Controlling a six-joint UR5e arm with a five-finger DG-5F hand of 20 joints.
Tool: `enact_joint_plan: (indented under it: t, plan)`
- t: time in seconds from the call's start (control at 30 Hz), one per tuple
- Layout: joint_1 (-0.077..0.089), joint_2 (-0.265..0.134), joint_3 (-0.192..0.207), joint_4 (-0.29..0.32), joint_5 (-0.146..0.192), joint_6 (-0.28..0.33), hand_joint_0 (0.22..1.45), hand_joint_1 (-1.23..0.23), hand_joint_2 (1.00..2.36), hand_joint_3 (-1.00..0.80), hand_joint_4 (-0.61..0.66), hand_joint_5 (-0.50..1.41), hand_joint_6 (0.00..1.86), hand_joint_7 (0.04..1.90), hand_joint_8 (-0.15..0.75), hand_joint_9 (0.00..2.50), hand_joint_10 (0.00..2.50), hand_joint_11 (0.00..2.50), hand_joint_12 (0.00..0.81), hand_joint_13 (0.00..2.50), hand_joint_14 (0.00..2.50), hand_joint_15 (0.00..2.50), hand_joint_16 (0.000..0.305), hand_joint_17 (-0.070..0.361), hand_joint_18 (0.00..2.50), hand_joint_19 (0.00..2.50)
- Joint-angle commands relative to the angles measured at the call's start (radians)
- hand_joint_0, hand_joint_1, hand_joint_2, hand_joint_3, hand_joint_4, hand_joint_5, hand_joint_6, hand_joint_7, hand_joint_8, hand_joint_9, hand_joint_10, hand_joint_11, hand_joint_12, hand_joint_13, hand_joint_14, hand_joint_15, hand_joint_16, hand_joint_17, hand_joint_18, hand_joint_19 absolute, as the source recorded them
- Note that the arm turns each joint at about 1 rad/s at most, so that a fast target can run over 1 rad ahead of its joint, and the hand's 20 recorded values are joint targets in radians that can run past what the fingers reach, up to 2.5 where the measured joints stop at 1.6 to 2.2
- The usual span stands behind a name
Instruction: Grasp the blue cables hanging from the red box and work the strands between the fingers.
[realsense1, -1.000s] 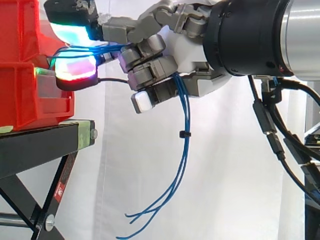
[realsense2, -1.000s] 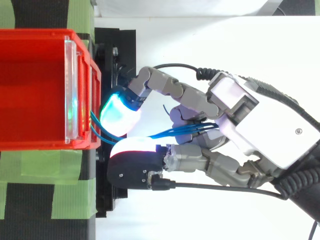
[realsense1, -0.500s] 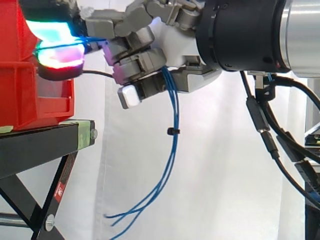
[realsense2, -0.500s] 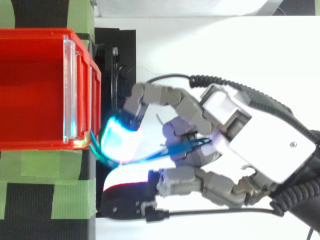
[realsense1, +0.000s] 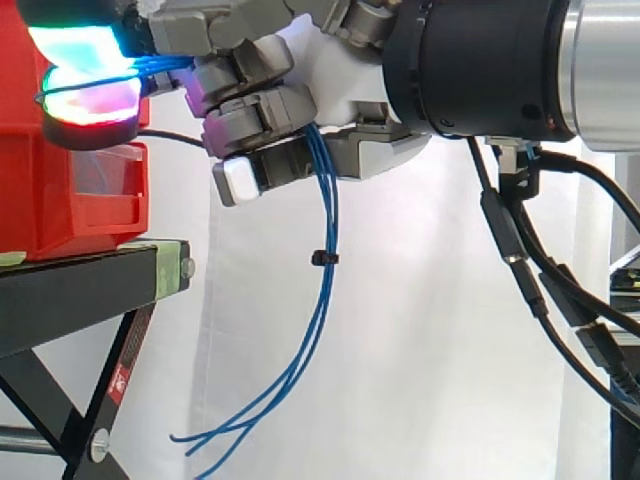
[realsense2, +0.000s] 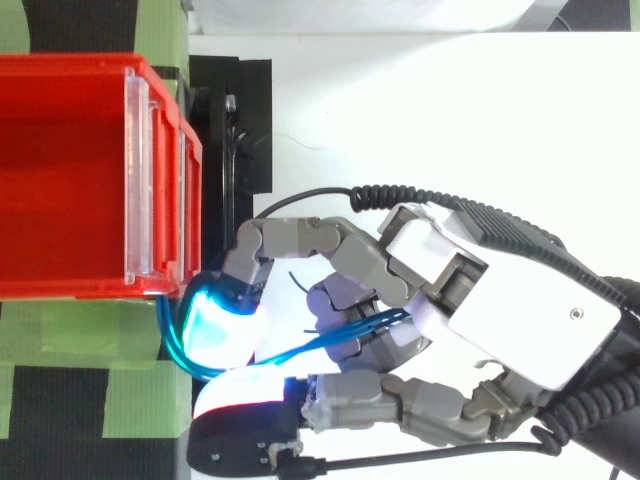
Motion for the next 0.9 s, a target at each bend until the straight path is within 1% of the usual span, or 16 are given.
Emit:
enact_joint_plan:
  t: [0.0,0.07,0.27,0.33,0.37,0.4,0.43,0.47,0.5,0.53,0.63,0.67,0.7,0.73,0.77,0.87]
  plan:
    - [0.0,0.0,0.0,-0.002,0.0,0.001,1.17,-0.63,1.01,-0.04,0.23,0.32,0.13,1.41,0.439,1.05,2.5,2.5,0.486,1.47,2.5,1.59,0.056,0.125,1.79,0.83]
    - [0.0,0.0,0.0,-0.002,0.0,-0.001,1.21,-0.63,1.01,-0.01,0.21,0.41,0.0,1.47,0.439,1.05,2.5,2.5,0.486,1.47,2.5,1.59,0.056,0.125,1.79,0.83]
    - [-0.002,0.0,0.0,-0.002,0.0,0.001,1.26,-0.64,1.01,-0.01,0.17,0.5,0.01,1.4,0.439,1.05,2.5,2.5,0.486,1.47,2.5,1.59,0.056,0.125,1.79,0.83]
    - [-0.002,0.0,0.0,-0.002,0.0,-0.001,1.14,-0.67,1.01,-0.1,0.18,0.49,0.01,1.38,0.439,1.05,2.5,2.5,0.486,1.47,2.5,1.59,0.056,0.125,1.79,0.83]
    - [-0.002,0.0,0.0,-0.002,0.0,0.001,1.05,-0.68,1.01,-0.12,0.21,0.48,0.01,1.37,0.439,1.05,2.5,2.5,0.486,1.47,2.5,1.59,0.056,0.125,1.79,0.83]
    - [-0.002,0.0,0.0,-0.002,0.0,-0.001,0.96,-0.67,1.01,-0.22,0.27,0.46,0.01,1.36,0.439,1.05,2.5,2.5,0.486,1.47,2.5,1.59,0.056,0.125,1.79,0.83]
    - [-0.003,0.0,0.0,-0.002,0.0,-0.001,0.93,-0.66,1.01,-0.26,0.28,0.46,0.01,1.36,0.439,1.05,2.5,2.5,0.486,1.47,2.5,1.59,0.056,0.125,1.79,0.83]
    - [-0.003,0.0,0.0,-0.002,0.0,-0.001,0.86,-0.62,1.01,-0.38,0.28,0.45,0.01,1.36,0.439,1.05,2.5,2.5,0.486,1.47,2.5,1.59,0.056,0.125,1.79,0.83]
    - [-0.003,0.0,0.0,-0.002,0.0,-0.001,0.84,-0.6,1.01,-0.47,0.28,0.45,0.01,1.37,0.439,1.05,2.5,2.5,0.486,1.47,2.5,1.59,0.056,0.125,1.79,0.83]
    - [-0.005,0.0,0.0,-0.002,0.0,-0.001,0.84,-0.59,1.01,-0.48,0.28,0.45,0.01,1.37,0.439,1.05,2.5,2.5,0.486,1.47,2.5,1.59,0.056,0.125,1.79,0.83]
    - [-0.005,0.0,0.0,-0.007,0.0,-0.003,0.96,-0.57,1.02,-0.43,0.31,0.44,0.01,1.37,0.439,1.05,2.5,2.5,0.486,1.47,2.5,1.59,0.056,0.125,1.79,0.83]
    - [-0.005,0.0,0.0,-0.007,0.0,-0.003,1.04,-0.59,1.02,-0.34,0.31,0.42,0.01,1.36,0.439,1.05,2.5,2.5,0.486,1.47,2.5,1.59,0.056,0.125,1.79,0.83]
    - [-0.006,0.0,0.0,-0.008,0.0,-0.004,1.16,-0.62,1.01,-0.09,0.29,0.44,0.01,1.34,0.439,1.05,2.5,2.5,0.486,1.47,2.5,1.59,0.056,0.125,1.79,0.83]
    - [-0.006,0.0,0.0,-0.008,0.0,-0.004,1.19,-0.63,1.01,-0.05,0.29,0.44,0.01,1.33,0.439,1.05,2.5,2.5,0.486,1.47,2.5,1.59,0.056,0.125,1.79,0.83]
    - [-0.005,0.0,0.0,-0.008,0.0,-0.004,1.26,-0.64,1.01,0.03,0.24,0.49,0.01,1.33,0.439,1.05,2.5,2.5,0.486,1.47,2.5,1.59,0.056,0.125,1.79,0.83]
    - [-0.006,0.0,0.0,-0.008,0.0,-0.004,1.28,-0.65,1.01,0.08,0.21,0.54,0.02,1.34,0.439,1.05,2.5,2.5,0.486,1.47,2.5,1.59,0.056,0.125,1.79,0.83]
